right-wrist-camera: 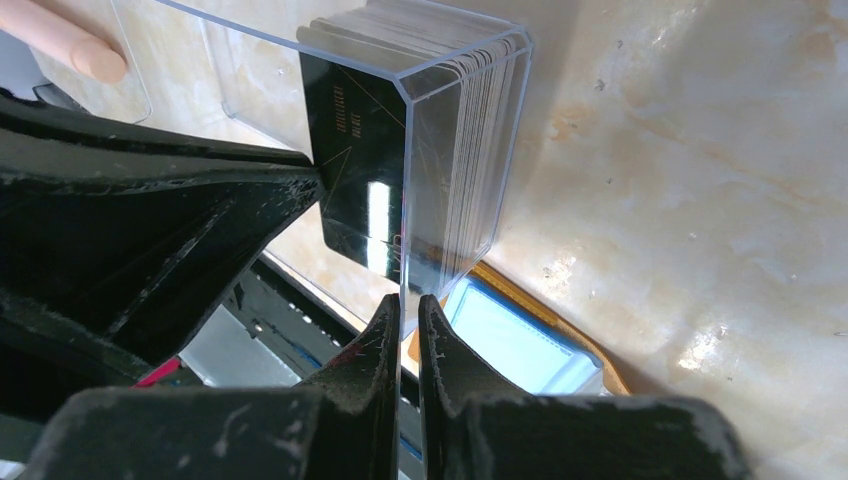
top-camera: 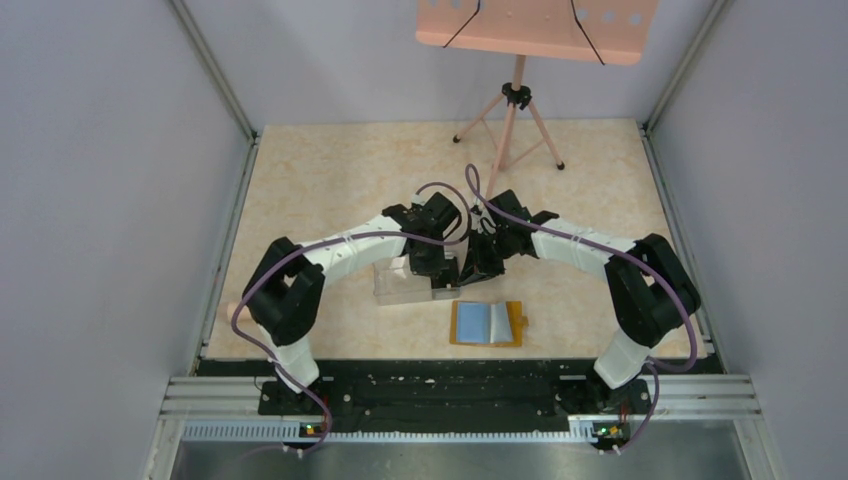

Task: Put the credit cards into the card holder
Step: Pick up the credit card from the storage box.

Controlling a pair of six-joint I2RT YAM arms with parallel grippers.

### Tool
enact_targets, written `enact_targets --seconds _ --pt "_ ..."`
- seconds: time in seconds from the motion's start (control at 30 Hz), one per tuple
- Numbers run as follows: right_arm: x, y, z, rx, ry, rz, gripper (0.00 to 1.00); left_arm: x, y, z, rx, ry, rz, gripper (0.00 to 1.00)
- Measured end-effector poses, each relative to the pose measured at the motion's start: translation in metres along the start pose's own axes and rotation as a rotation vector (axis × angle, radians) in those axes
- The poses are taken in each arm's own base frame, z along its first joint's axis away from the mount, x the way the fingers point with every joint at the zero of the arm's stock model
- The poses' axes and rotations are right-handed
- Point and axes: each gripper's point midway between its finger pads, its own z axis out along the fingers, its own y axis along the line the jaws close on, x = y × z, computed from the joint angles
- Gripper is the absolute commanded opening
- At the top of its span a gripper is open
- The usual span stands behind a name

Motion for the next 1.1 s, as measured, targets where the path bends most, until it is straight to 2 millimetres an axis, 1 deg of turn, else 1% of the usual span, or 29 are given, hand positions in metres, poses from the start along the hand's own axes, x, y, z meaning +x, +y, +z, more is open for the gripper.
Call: enact_targets --seconds 0.23,0.43,0.8,1.1 --pt "0.0 0.0 0.0 0.0 0.0 0.0 0.01 -0.005 -0.005 -0.013 0.039 -0.031 -0.005 0.0" --pt "0.0 0.0 0.0 0.0 0.0 0.0 0.01 -0.005 -0.006 -0.014 0.044 -0.032 -0.005 0.0" --pt "0.0 0.0 0.0 0.0 0.0 0.0 0.01 -0.004 -0.006 -0.014 0.065 -0.043 -0.01 0.09" --pt "0.0 0.0 0.0 0.0 0.0 0.0 0.01 -0.006 -0.013 -0.021 0.129 -0.069 -0.016 0.14"
